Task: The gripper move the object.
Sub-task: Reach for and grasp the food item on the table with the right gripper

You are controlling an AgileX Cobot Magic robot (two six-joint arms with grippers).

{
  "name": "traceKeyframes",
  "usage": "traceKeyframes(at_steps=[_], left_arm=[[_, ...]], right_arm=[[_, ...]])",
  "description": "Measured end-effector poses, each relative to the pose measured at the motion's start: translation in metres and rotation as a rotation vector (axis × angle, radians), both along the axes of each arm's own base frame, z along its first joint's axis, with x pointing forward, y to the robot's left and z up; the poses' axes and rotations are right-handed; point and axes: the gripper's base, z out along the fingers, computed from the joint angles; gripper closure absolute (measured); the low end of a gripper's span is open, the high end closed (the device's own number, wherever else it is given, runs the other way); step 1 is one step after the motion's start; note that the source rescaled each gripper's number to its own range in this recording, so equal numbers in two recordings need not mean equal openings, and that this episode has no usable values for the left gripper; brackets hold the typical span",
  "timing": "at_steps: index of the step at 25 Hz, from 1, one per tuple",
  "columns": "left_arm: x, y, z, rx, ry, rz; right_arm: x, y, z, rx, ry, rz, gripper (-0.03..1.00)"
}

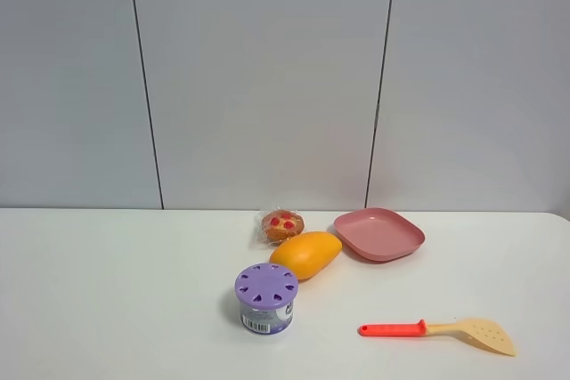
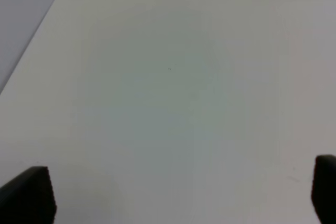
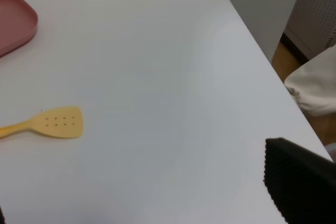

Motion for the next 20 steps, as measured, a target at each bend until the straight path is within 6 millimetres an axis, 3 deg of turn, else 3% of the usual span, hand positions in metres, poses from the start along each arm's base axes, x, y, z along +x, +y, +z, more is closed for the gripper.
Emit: traceKeyframes(at_steps=[20], left_arm=[[0.0,0.0,0.0,0.0,0.0,0.0]], right_arm=[[0.0001,0.0011,0.0,0.011,0.0,0.007,-0.03]])
